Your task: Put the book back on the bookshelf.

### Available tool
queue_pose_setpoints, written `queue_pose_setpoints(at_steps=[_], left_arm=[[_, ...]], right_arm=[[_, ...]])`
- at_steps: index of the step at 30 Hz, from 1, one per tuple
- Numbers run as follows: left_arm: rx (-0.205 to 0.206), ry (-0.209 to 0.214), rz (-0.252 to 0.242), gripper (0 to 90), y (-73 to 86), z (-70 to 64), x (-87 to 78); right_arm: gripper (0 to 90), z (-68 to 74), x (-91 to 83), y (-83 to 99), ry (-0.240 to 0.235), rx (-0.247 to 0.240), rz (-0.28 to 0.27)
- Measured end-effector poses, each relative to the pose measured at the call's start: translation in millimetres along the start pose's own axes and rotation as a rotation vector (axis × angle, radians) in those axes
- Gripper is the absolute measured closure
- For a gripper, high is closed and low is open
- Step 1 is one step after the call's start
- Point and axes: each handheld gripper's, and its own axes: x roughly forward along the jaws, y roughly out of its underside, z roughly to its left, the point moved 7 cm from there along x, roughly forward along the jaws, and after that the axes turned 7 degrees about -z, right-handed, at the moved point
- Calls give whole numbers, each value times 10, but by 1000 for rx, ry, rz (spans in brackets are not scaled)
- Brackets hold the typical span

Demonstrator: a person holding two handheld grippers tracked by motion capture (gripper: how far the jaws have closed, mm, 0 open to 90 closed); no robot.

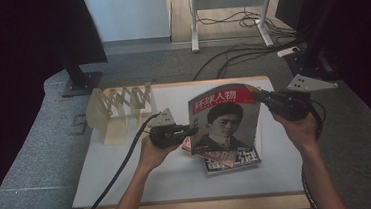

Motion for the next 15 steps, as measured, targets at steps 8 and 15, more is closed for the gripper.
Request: queue_pose_setpoints(at_steps=[8,15], left_arm=[[61,-46,22,747,-289,-25,-29],[71,-35,17,748,-502,5,-51]], right_arm=[[821,20,-19,6,-3,-11,-3],[819,33,-27,7,-12,-13,-2]])
